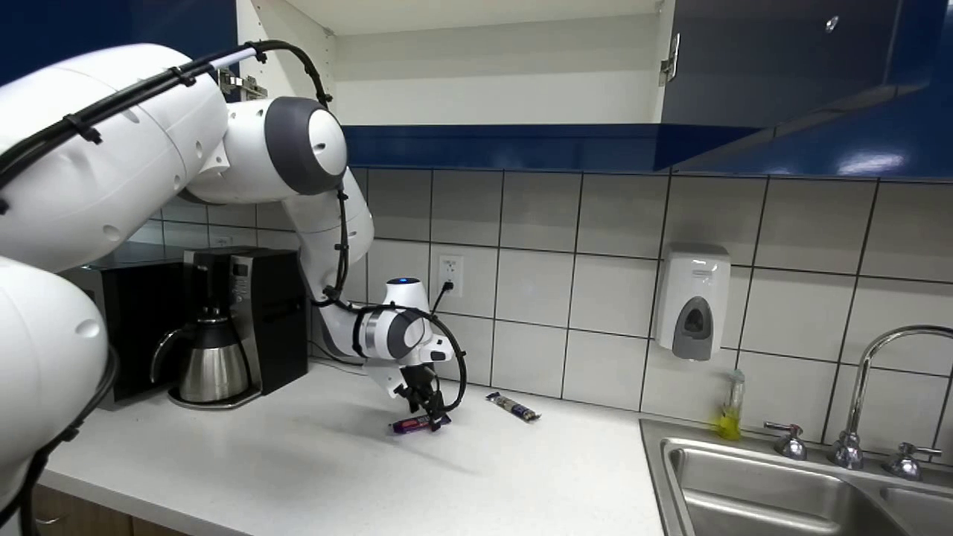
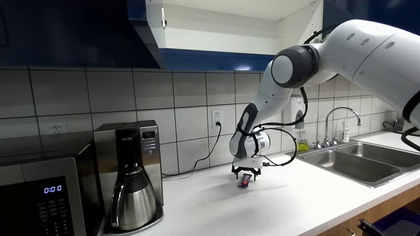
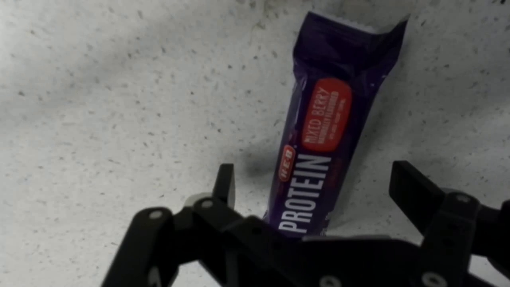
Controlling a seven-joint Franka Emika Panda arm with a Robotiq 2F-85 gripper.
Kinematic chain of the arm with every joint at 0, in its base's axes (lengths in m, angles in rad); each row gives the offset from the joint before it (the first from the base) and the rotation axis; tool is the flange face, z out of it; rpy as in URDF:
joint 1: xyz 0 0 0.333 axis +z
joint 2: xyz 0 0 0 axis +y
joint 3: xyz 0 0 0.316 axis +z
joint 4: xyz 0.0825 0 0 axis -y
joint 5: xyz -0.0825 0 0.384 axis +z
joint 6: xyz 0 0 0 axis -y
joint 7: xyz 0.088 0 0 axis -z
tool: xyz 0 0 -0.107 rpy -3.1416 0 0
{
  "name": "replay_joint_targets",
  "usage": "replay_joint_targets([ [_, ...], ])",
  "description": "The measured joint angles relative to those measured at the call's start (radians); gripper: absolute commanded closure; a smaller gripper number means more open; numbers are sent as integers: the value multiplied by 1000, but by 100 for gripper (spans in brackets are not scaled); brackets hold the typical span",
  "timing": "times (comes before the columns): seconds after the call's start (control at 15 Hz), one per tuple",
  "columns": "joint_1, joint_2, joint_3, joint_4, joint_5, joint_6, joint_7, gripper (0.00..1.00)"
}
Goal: Put the candy bar into the cupboard
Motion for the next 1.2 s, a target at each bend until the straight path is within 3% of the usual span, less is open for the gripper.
replay_joint_targets([
  [0.13, 0, 6, -1, 7, 0, -3, 1, 26],
  [0.6, 1, 17, -13, 31, 0, -17, 1, 82],
  [1.2, 1, 22, -18, 47, 0, -30, 1, 85],
])
